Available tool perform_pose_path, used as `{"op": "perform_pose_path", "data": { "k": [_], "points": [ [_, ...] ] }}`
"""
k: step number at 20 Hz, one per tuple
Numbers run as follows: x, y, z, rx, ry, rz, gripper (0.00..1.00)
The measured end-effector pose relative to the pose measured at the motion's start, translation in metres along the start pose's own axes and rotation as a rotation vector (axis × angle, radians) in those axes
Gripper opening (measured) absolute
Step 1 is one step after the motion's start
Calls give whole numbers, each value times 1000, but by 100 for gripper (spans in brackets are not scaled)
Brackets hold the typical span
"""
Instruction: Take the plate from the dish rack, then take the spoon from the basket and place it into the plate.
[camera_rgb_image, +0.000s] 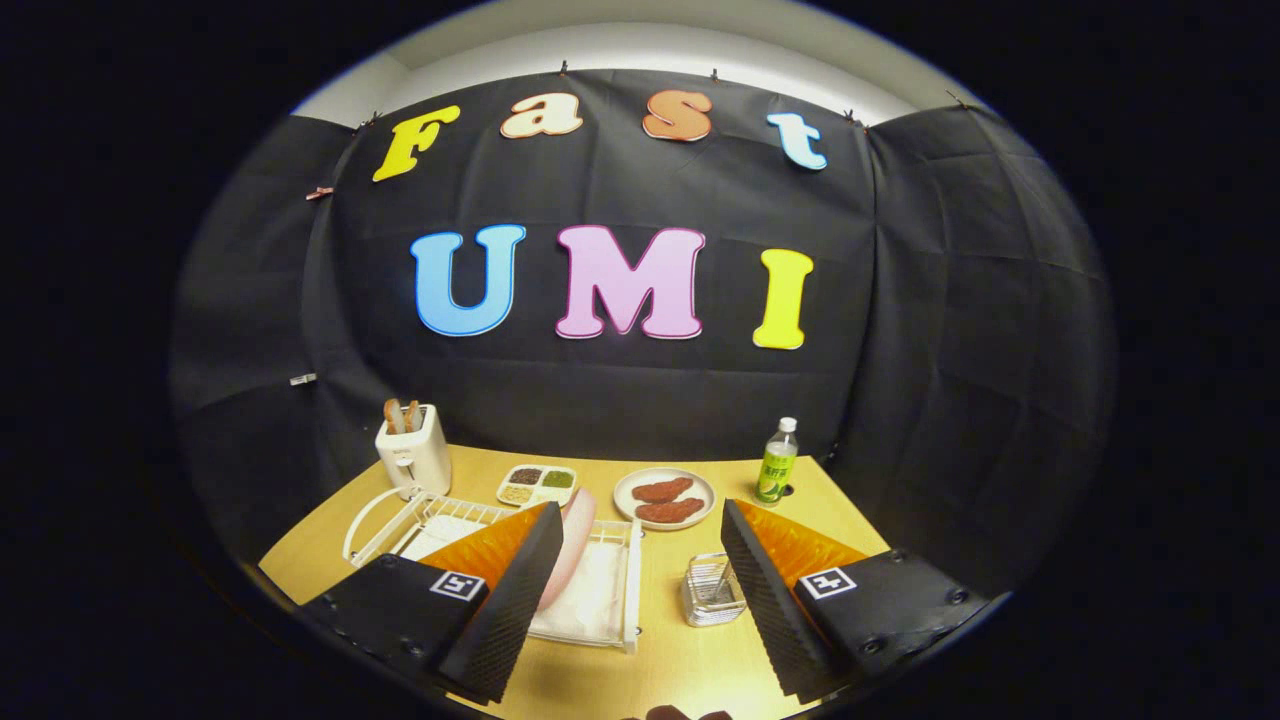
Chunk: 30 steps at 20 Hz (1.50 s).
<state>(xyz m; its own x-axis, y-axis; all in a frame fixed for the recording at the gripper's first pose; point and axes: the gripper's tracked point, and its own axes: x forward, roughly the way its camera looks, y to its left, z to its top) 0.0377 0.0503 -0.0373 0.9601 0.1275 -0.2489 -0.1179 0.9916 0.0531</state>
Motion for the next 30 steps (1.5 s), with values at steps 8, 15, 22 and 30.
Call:
{"op": "perform_pose_path", "data": {
  "k": [8, 15, 22, 30],
  "points": [
    [72, 29, -31, -48, 277, 25, 98],
    [123, 46, -84, -20, 558, -15, 98],
    [156, 41, -122, -38, 685, -86, 78],
    [161, 49, -132, -1, 708, -139, 25]
  ]
}}
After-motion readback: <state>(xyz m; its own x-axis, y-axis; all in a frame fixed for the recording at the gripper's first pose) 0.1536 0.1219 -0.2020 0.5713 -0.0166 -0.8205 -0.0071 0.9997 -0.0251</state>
